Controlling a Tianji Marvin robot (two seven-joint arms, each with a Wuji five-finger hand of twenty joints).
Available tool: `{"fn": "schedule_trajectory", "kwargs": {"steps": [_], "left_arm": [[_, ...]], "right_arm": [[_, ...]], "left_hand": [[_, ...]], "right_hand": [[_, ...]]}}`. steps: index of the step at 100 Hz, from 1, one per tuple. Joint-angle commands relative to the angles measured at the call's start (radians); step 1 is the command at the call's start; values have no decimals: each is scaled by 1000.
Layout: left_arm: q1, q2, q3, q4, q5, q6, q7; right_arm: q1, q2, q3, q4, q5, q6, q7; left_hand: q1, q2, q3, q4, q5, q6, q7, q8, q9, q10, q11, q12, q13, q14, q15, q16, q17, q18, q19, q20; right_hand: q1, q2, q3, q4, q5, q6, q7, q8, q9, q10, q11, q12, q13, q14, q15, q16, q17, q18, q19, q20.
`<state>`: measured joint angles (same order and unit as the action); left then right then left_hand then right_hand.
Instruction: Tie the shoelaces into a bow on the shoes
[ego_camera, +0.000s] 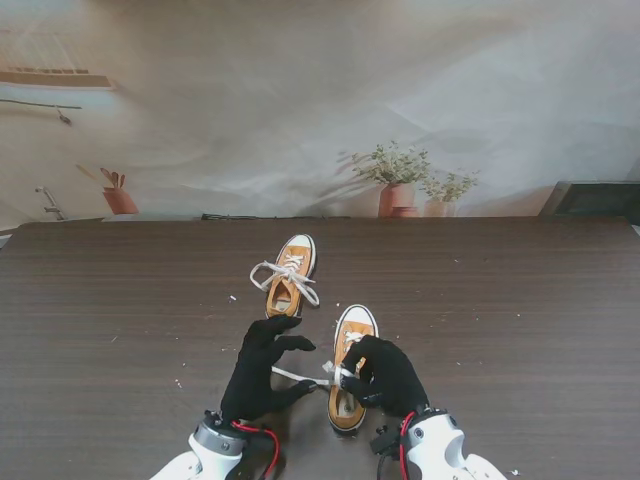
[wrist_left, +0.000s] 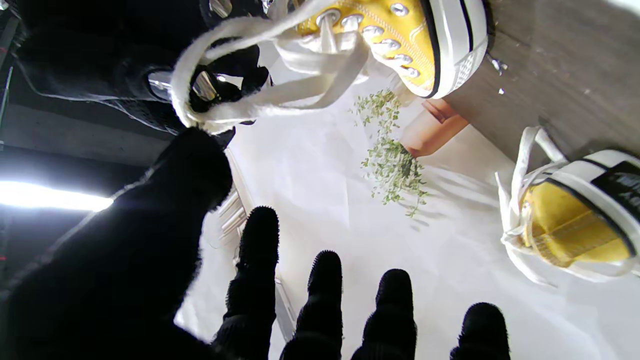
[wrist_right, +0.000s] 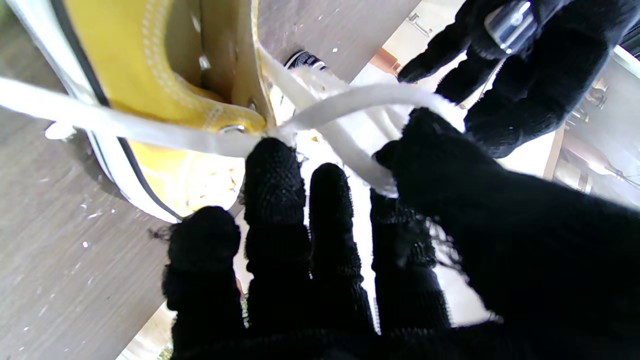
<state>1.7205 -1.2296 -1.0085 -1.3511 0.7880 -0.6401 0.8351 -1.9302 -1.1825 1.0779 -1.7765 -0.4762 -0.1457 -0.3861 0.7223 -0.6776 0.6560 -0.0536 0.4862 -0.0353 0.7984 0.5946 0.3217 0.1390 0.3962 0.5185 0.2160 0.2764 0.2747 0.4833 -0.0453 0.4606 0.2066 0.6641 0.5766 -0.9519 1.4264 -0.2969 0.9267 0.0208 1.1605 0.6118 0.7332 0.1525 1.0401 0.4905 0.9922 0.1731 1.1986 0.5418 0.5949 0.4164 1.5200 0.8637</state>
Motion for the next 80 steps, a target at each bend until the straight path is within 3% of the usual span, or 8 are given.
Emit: {"fn": "schedule_trajectory", "kwargs": {"steps": [1, 14, 31, 50, 57, 69, 80], "left_arm": [[16, 13, 15, 92, 7, 5, 6], [5, 10, 37, 108, 9, 13, 20], [-10, 5, 74, 136, 12, 47, 57], [-20, 2, 97, 160, 6, 70, 74], [-15, 0, 92, 161, 4, 57, 73], [7, -10, 69, 142, -15, 15, 67], [38, -8, 42, 87, -29, 8, 31]], "right_arm": [[-1, 3, -5, -4, -2, 4, 15], [1, 3, -8, -5, -2, 6, 16], [1, 3, -11, -4, -4, 5, 13], [-1, 1, -17, -7, 10, 0, 15], [-2, 2, -16, -12, 4, 2, 13], [-3, -2, -11, -19, 15, 18, 6], [0, -6, -6, -15, 19, 21, -6]], "left_hand": [[43, -84, 55, -23, 41, -168, 101, 81, 2, -33, 9, -14, -20, -23, -19, -8, 11, -25, -27, 26], [86, -148, 106, -36, 65, -140, 198, 169, 26, -22, 58, 22, -5, -17, 9, 4, 28, -11, -27, 31], [91, -163, 118, -38, 57, -101, 264, 226, 32, -8, 107, 70, 3, -5, 61, 25, 50, 8, -20, 36], [108, -160, 126, -35, 105, -82, 346, 275, 60, 6, 151, 110, 15, 2, 122, 50, 72, 19, -6, 49], [84, -142, 114, -39, 100, -78, 318, 255, 60, 5, 136, 104, 7, 2, 121, 43, 69, 8, -6, 54], [-36, -66, 43, -52, 67, -56, 214, 182, 56, 3, 103, 74, 0, -6, 107, 24, 61, -8, -5, 65], [-32, -34, 8, -40, 51, -31, 52, 74, 48, 3, 76, 50, -6, -7, 88, 17, 52, -12, -6, 75]], "right_hand": [[10, 2, 61, 26, 41, -52, 11, 17, 28, -16, -9, 15, 28, -6, 12, -10, 5, 1, 21, -5], [10, 2, 61, 26, 42, -51, 11, 17, 28, -17, -9, 15, 28, -6, 13, -10, 5, 1, 21, -5], [11, 2, 60, 26, 41, -50, 11, 17, 28, -18, -9, 15, 28, -6, 12, -10, 5, 1, 21, -5], [12, 1, 64, 25, 43, -42, 12, 16, 28, -14, -8, 15, 27, -2, 13, -10, 1, 3, 20, -5], [9, 4, 64, 24, 42, -41, 11, 16, 28, -15, -9, 14, 28, -1, 13, -10, 1, 4, 21, -4], [16, 6, 64, 22, 35, -22, 15, 19, 30, -8, -7, 13, 28, 3, 14, -9, 0, 6, 21, -4], [15, 5, 64, 21, 37, -25, 16, 18, 32, -8, -6, 13, 30, 2, 14, -9, 3, 7, 22, -4]]}}
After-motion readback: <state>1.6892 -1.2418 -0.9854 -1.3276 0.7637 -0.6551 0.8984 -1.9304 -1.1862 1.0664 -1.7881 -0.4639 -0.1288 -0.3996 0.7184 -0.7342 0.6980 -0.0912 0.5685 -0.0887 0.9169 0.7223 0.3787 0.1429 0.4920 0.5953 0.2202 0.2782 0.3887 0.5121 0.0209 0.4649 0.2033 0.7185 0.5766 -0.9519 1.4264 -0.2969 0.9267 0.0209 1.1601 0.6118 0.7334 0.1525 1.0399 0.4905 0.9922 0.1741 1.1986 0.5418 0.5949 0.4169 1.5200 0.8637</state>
